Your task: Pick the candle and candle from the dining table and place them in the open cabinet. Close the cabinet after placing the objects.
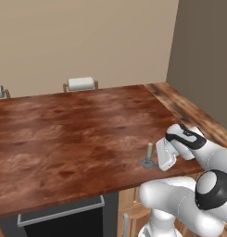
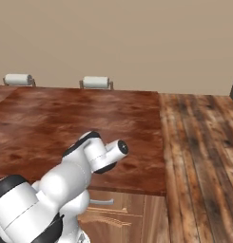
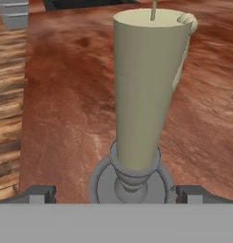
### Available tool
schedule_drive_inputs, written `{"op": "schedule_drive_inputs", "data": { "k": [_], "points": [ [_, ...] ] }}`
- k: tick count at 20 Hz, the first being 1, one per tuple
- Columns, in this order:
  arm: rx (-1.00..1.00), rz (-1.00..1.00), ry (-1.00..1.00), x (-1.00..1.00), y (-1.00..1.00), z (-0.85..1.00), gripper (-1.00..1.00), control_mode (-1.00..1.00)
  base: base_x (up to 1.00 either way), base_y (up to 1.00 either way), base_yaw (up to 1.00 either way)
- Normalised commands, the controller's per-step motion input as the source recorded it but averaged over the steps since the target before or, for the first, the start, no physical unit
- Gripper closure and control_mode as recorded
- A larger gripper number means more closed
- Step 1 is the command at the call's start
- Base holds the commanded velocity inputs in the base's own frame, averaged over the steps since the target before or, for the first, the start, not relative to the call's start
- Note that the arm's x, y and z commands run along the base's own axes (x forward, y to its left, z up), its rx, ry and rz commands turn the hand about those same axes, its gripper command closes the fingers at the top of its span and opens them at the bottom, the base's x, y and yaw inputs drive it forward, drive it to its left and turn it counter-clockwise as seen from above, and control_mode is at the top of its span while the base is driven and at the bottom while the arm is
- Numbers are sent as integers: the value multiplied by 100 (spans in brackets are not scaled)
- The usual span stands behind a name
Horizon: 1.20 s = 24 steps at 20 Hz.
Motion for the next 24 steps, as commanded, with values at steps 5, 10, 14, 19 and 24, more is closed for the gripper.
{"op": "schedule_drive_inputs", "data": {
  "k": [5, 10, 14, 19, 24],
  "points": [
    [0, 0, 0, 1, 3, 0, -100, -100, 0, 0, 0],
    [0, 0, 0, 0, 0, 0, -100, -100, 0, 0, 0],
    [0, 0, 0, 1, 0, 0, -100, -100, 0, 0, 0],
    [0, 0, 0, 7, 0, 0, -100, -100, 0, 0, 0],
    [0, 0, 0, 13, 0, 0, -100, -100, 0, 0, 0]
  ]
}}
